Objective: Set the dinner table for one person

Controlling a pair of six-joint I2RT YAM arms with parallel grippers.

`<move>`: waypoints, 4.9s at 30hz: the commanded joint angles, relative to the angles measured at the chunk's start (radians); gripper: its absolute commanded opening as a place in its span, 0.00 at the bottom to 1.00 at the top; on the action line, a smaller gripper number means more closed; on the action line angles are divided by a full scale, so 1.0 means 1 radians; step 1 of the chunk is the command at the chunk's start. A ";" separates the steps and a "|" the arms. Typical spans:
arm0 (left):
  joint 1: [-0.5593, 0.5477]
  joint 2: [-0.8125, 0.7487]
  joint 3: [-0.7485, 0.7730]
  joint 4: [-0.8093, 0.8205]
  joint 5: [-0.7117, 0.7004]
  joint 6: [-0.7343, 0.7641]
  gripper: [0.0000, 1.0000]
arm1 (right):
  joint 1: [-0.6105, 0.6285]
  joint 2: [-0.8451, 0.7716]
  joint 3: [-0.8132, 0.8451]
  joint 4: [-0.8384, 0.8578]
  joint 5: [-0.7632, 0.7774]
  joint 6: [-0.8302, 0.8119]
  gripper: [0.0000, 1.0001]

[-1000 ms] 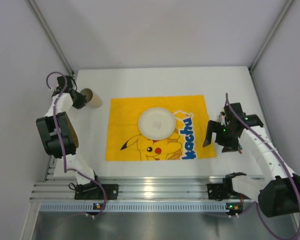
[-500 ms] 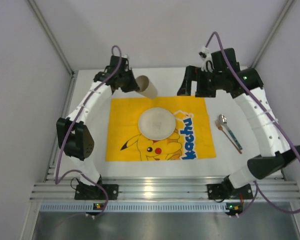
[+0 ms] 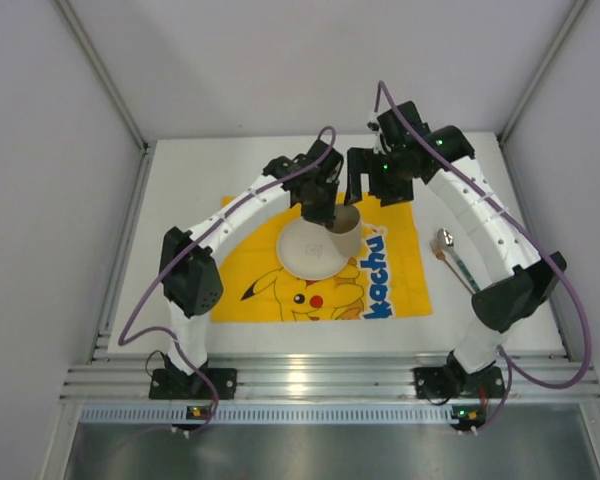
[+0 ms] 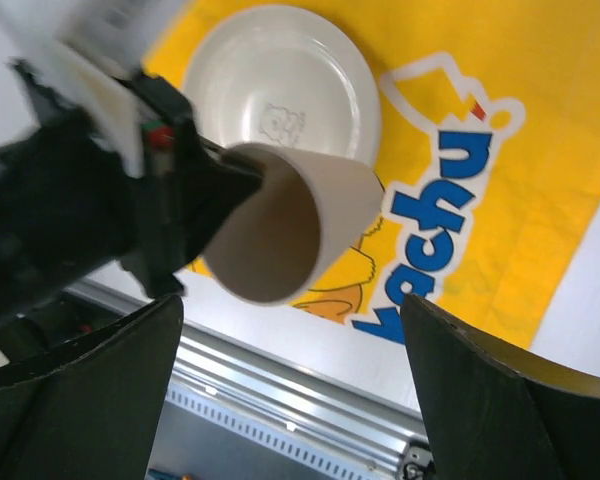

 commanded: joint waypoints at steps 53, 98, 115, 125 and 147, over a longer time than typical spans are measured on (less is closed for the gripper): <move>-0.037 -0.260 -0.018 -0.014 -0.301 -0.102 0.98 | -0.033 -0.061 -0.260 0.121 0.250 0.052 0.00; -0.017 -0.560 -0.417 0.038 -0.303 -0.100 0.98 | -0.251 -0.098 -0.503 0.452 0.458 0.052 1.00; -0.014 -0.615 -0.710 0.278 -0.177 -0.140 0.98 | -0.801 -0.184 -0.929 0.564 0.194 0.098 0.95; -0.012 -0.555 -0.678 0.286 -0.166 -0.132 0.98 | -0.787 -0.069 -0.929 0.656 0.160 0.026 0.88; -0.014 -0.518 -0.649 0.246 -0.135 -0.169 0.95 | -0.650 -0.067 -1.047 0.740 0.181 0.009 0.64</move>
